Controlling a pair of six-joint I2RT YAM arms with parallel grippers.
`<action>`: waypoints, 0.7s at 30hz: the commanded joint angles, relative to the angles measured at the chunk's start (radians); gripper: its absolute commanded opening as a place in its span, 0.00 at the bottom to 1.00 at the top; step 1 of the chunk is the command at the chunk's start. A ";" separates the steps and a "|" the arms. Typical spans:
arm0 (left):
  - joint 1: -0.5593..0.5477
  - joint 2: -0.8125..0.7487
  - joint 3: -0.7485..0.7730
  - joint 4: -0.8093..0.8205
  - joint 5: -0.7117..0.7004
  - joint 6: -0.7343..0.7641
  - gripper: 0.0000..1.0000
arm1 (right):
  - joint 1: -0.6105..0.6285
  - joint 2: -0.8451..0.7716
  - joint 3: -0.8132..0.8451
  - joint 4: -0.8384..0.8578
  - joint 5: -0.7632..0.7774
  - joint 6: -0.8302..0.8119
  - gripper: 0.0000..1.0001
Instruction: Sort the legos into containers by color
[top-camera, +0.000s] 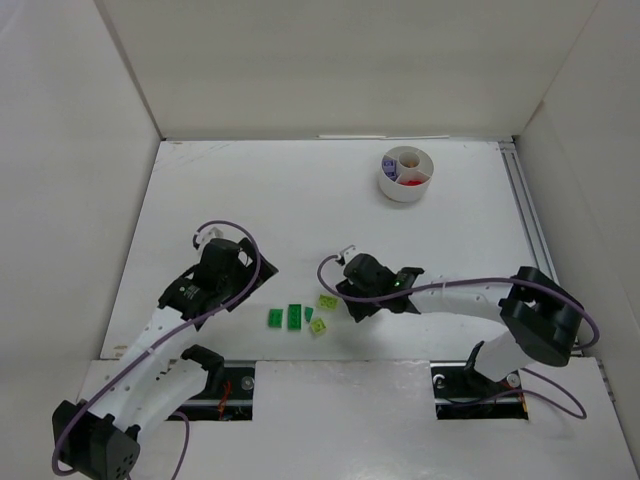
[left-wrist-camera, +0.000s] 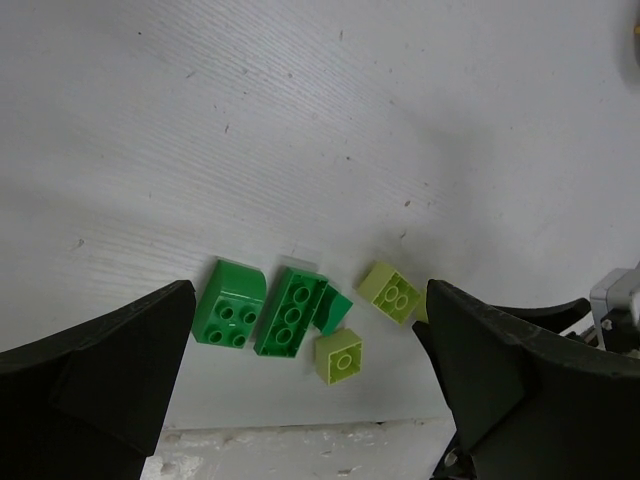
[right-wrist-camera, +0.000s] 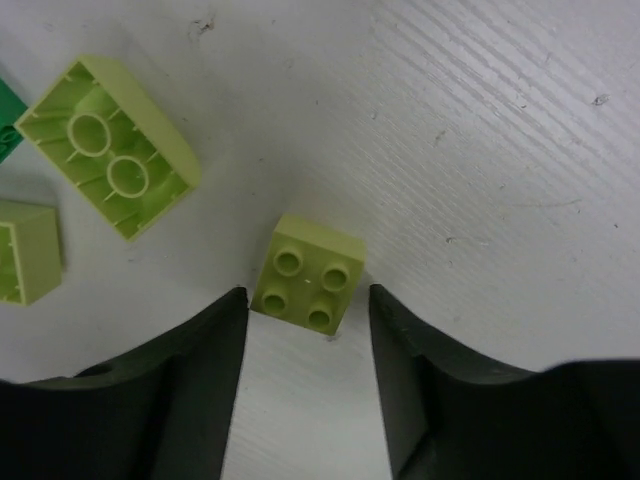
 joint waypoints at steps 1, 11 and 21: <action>0.006 -0.017 -0.007 -0.019 -0.019 0.000 1.00 | 0.002 0.028 0.019 0.050 0.022 0.022 0.54; 0.006 0.006 -0.007 0.083 0.036 0.103 1.00 | -0.076 -0.063 0.148 -0.006 0.086 -0.082 0.25; -0.007 0.253 0.060 0.383 0.248 0.371 1.00 | -0.585 -0.020 0.460 0.003 -0.160 -0.262 0.23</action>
